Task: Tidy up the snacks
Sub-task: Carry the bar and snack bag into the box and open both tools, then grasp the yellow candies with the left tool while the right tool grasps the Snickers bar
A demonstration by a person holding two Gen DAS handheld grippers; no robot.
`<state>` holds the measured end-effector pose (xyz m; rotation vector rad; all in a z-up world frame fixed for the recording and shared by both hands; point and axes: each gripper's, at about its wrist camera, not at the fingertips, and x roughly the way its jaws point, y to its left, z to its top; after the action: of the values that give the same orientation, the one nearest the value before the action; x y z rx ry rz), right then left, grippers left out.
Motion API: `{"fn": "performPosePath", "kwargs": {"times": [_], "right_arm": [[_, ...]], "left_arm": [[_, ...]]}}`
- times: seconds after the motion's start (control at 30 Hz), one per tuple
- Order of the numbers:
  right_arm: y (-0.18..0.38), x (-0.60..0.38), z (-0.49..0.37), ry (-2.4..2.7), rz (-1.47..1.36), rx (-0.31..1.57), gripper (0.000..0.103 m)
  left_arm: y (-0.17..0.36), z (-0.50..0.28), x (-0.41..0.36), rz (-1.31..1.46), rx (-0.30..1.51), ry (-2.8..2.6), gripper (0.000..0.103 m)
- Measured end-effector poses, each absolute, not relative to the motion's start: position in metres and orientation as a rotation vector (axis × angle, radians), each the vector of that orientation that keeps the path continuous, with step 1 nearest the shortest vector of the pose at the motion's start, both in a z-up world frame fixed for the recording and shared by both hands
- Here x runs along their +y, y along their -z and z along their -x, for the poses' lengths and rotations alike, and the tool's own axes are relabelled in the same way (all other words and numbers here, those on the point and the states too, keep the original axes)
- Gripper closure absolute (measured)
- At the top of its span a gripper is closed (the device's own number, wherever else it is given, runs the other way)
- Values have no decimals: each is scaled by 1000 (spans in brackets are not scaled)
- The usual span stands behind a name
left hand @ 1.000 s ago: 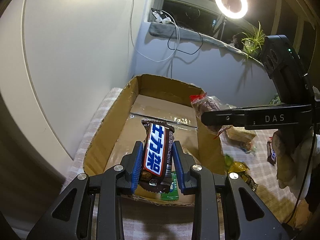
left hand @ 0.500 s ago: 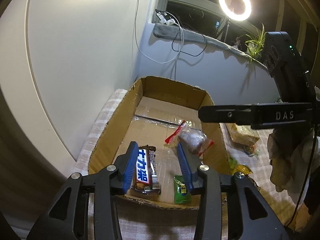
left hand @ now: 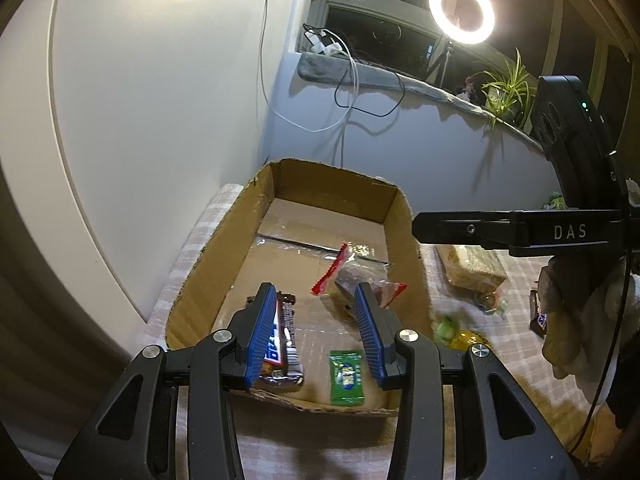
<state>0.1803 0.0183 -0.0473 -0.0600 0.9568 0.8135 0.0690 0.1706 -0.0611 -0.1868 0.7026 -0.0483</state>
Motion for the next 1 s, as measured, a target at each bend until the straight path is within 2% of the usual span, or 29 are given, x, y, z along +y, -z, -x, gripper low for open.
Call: {"fn": "performPosePath", "kwargs": {"times": [0.6, 1.0], "right_arm": [[39, -96, -156, -706, 42, 909, 19], [52, -184, -136, -586, 55, 909, 19]], "left_arm": [[52, -62, 100, 134, 698, 185, 64], [66, -66, 37, 83, 756, 306, 64]]}}
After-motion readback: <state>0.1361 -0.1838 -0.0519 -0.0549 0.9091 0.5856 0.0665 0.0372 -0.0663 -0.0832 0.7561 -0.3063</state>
